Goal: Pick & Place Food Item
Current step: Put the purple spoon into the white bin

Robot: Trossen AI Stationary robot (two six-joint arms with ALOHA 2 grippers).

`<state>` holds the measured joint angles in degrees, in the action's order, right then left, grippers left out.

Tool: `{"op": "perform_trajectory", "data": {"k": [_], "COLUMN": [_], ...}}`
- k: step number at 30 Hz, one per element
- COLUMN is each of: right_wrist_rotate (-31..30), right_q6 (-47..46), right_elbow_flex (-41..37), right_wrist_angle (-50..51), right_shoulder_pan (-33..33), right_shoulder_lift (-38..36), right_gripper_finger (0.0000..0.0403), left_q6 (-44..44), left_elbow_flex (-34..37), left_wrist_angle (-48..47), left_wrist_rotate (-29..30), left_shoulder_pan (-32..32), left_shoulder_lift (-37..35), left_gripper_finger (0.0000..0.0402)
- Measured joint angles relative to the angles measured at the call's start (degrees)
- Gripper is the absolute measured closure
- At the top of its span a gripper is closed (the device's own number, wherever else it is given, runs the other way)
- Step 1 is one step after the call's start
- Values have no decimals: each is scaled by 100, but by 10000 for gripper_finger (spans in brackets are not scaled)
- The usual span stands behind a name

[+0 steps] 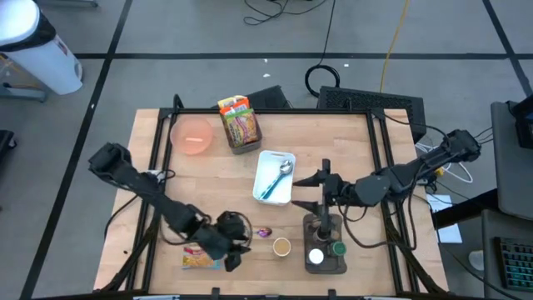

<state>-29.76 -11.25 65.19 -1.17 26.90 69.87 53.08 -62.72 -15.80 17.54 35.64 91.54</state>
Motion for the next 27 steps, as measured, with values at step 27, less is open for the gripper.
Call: {"op": "perform_trajectory", "data": {"k": [27], "right_wrist_rotate": [606], "right_q6": [-671], "right_elbow_flex": [-1537], "right_wrist_angle": [-1785], "right_shoulder_pan": [-94], "right_shoulder_lift": [-787], "right_gripper_finger": [181], "left_q6": [-2151], "left_elbow_flex": [-4], "left_wrist_angle": [-394], "left_wrist_rotate": [-618], "left_shoulder_pan": [-993], "left_shoulder_lift": [1082], "left_gripper_finger": [215]}}
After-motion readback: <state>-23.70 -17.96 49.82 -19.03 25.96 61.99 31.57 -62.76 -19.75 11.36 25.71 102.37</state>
